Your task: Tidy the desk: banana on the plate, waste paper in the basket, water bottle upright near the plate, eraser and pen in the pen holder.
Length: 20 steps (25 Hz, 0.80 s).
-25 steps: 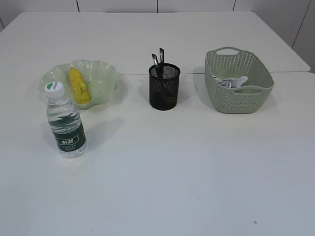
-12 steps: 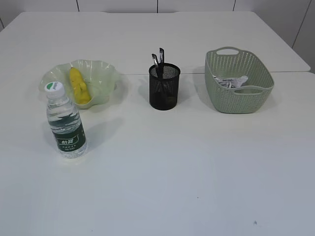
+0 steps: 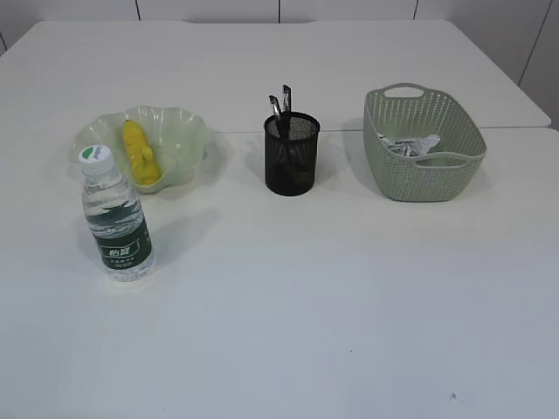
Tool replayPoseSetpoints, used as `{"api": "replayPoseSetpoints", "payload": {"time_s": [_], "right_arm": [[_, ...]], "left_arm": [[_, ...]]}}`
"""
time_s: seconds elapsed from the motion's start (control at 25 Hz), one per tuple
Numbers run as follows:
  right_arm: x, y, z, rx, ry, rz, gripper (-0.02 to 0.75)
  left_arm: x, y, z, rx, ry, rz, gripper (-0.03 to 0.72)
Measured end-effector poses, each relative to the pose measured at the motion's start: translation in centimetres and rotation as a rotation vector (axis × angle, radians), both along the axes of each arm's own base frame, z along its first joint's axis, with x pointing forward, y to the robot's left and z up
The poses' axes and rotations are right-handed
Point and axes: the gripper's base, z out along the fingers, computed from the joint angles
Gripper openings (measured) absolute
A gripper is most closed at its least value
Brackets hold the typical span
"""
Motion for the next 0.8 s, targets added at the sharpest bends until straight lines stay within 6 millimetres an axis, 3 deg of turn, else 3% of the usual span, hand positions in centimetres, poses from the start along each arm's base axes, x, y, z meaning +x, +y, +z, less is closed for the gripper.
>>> {"api": "replayPoseSetpoints", "payload": {"time_s": [0.8], "right_arm": [[0.03,-0.09,0.05,-0.011,-0.008,-0.017,0.284]], "left_arm": [[-0.07,0.00,0.02,0.001,-0.019,0.000,0.442]]}}
